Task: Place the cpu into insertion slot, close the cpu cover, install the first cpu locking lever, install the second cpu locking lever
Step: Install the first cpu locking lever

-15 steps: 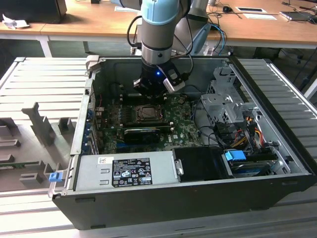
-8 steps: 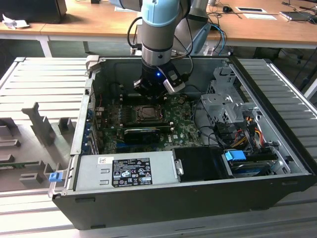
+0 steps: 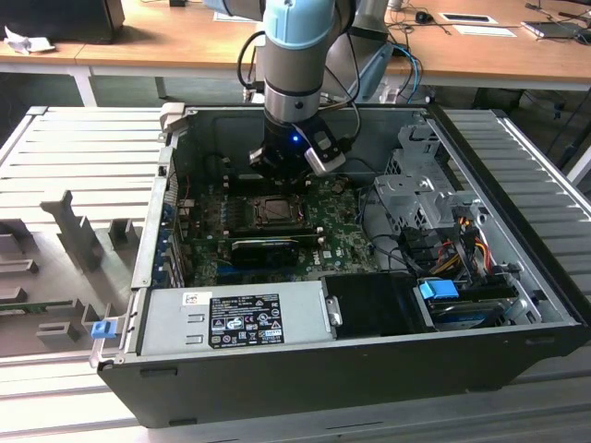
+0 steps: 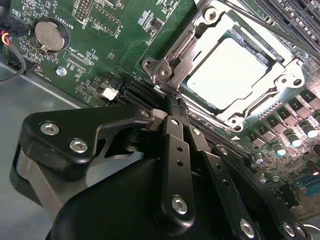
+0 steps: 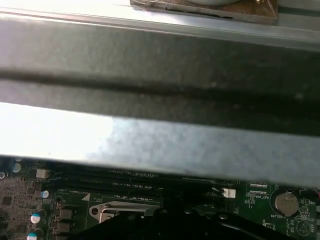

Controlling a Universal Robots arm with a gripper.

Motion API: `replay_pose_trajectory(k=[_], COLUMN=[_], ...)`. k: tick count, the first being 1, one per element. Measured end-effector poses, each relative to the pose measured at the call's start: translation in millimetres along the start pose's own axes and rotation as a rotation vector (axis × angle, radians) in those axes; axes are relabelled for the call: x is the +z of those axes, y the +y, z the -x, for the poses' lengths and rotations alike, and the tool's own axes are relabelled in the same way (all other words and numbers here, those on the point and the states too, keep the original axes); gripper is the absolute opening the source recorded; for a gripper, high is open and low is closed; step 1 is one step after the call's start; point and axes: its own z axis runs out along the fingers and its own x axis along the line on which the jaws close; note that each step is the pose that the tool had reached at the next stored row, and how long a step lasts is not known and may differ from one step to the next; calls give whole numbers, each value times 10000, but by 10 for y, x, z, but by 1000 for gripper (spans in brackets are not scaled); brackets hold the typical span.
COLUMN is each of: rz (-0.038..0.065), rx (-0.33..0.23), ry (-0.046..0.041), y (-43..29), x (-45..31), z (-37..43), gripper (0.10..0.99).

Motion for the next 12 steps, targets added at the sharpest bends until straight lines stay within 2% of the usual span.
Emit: replay_pose_trajectory(k=[4,9,12], rz=[-54,-68,70], rx=[-2,-1,1], ry=[8,10,-7], y=[-4,-8,-8], x=[18,45,47], z=[2,1,2], gripper=[106,106,106])
